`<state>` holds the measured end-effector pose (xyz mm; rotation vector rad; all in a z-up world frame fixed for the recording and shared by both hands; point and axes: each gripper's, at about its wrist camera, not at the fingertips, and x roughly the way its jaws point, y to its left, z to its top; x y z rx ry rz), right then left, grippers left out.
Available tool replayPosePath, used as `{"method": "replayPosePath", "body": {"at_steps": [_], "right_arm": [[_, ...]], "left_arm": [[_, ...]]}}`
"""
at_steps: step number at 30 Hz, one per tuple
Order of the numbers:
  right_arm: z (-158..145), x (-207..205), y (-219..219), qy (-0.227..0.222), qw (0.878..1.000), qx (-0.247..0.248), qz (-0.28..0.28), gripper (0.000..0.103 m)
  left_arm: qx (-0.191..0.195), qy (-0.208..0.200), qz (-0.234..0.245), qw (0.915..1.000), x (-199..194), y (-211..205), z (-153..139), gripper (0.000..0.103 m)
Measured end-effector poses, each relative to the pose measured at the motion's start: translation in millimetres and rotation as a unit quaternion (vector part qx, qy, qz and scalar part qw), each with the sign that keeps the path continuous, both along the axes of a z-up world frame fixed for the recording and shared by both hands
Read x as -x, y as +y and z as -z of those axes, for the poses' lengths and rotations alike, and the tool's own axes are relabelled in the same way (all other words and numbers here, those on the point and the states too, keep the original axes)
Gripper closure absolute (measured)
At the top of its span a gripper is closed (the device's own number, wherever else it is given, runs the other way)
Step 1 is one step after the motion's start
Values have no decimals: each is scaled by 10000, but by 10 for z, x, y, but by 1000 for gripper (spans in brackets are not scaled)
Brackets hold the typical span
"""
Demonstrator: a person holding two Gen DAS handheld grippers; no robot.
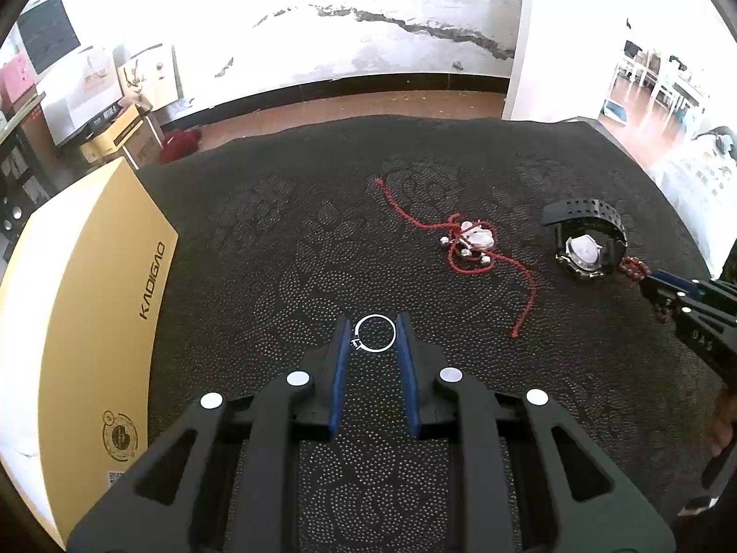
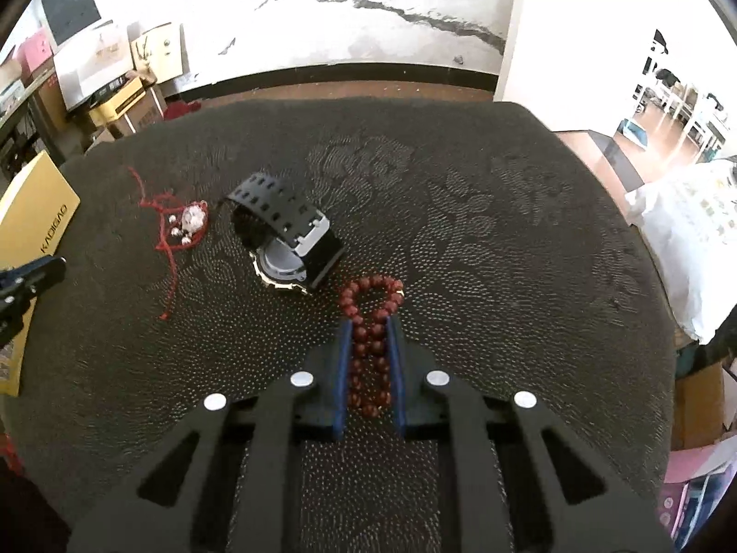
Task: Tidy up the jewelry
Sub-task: 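Grasp the red bead bracelet with the right gripper while the left gripper holds the ring, then carry the bracelet and ring over the white box with both grippers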
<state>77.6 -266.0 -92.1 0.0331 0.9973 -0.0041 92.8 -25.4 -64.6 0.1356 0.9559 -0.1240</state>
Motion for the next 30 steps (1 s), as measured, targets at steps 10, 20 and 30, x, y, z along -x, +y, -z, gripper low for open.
{"method": "replayPosePath", "body": {"at_steps": [10,20,30], "right_arm": [[-529,156,168,-419,9989,-176,-70,87],[-959,166,865,-756,9939,-365,-711,87],[-1369,90,2089,-1064,9782,-598,-1681,87]], "left_arm": [[25,-177,1,9998,123,25,-297,82],[153,-490,-186,9985,290,328,-717,82],[160,-708,-839,9938,460,1205,-936,82]]}}
